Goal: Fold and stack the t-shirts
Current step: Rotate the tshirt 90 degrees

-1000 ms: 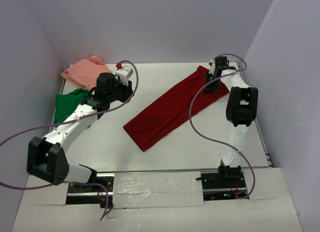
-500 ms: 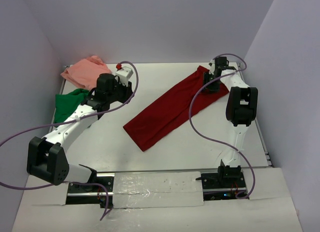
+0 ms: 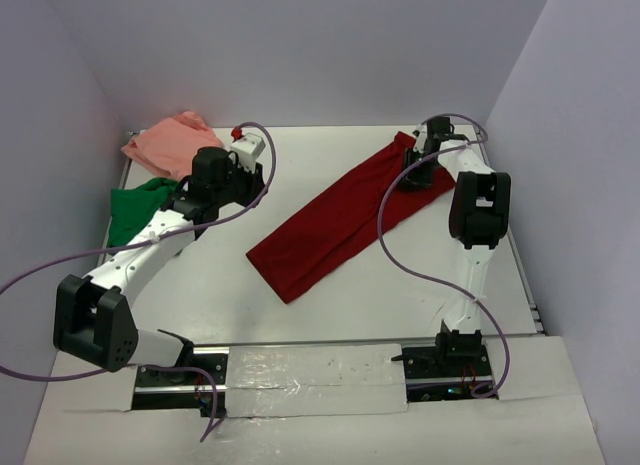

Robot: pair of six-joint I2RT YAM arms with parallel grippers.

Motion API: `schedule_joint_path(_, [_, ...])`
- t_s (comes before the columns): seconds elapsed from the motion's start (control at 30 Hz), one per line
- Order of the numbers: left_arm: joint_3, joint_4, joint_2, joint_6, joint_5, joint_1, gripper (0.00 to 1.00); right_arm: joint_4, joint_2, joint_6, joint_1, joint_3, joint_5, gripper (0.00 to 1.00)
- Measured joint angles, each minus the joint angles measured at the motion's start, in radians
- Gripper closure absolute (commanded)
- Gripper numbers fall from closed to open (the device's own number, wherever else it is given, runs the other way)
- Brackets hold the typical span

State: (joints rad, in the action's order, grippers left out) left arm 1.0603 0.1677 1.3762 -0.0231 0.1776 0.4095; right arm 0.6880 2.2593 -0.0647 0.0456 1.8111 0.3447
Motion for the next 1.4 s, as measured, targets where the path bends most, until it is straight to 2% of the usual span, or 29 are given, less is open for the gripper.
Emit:
schedule_joint_path(0.03, [0.000,0.000,0.000,0.000,0.002,0.000,0.67,0.005,0.008,-0.002,0.000,0.006,0.005,0.66])
schedule_joint_path(0.07, [0.000,0.000,0.000,0.000,0.004,0.000,0.67,0.008,0.014,-0.002,0.000,0.013,0.009,0.78])
schedule_joint_path(0.13, [0.000,0.000,0.000,0.000,0.007,0.000,0.67,0.010,0.016,-0.004,0.001,0.017,0.015,0.89])
schedule_joint_path(0.17, [0.000,0.000,0.000,0.000,0.009,0.000,0.67,0.013,0.016,-0.006,0.000,0.017,0.017,0.99])
schedule_joint_path(0.47, [0.000,0.000,0.000,0.000,0.014,0.000,0.67,-0.018,0.000,0.010,-0.026,-0.014,-0.056,1.00])
schedule_joint_path(0.7, [-0.006,0.000,0.000,0.000,0.020,0.000,0.67,-0.047,-0.037,0.072,-0.155,-0.032,-0.211,1.00])
schedule_joint_path(1.07, [-0.022,-0.001,-0.002,0.000,0.030,0.000,0.68,-0.052,-0.037,0.128,-0.312,0.020,-0.335,1.00])
schedule_joint_path(1.1, [-0.022,-0.001,-0.002,0.000,0.032,0.000,0.68,-0.053,-0.037,0.137,-0.323,0.020,-0.347,0.98])
schedule_joint_path(1.13, [-0.022,-0.001,-0.002,0.000,0.034,0.000,0.68,-0.054,-0.037,0.142,-0.333,0.020,-0.357,0.80])
schedule_joint_path(1.23, [-0.022,-0.001,-0.002,0.000,0.037,0.000,0.68,-0.059,-0.027,0.159,-0.371,0.030,-0.388,0.45])
schedule_joint_path(1.3, [-0.022,-0.001,-0.002,0.000,0.039,0.000,0.68,-0.060,-0.015,0.179,-0.398,0.047,-0.392,0.38])
schedule_joint_path(1.33, [-0.022,-0.001,-0.002,0.000,0.039,0.000,0.68,-0.062,-0.010,0.187,-0.412,0.054,-0.391,0.32])
schedule_joint_path(1.4, [-0.023,-0.001,-0.002,0.000,0.040,0.000,0.69,-0.067,-0.003,0.201,-0.436,0.060,-0.389,0.31])
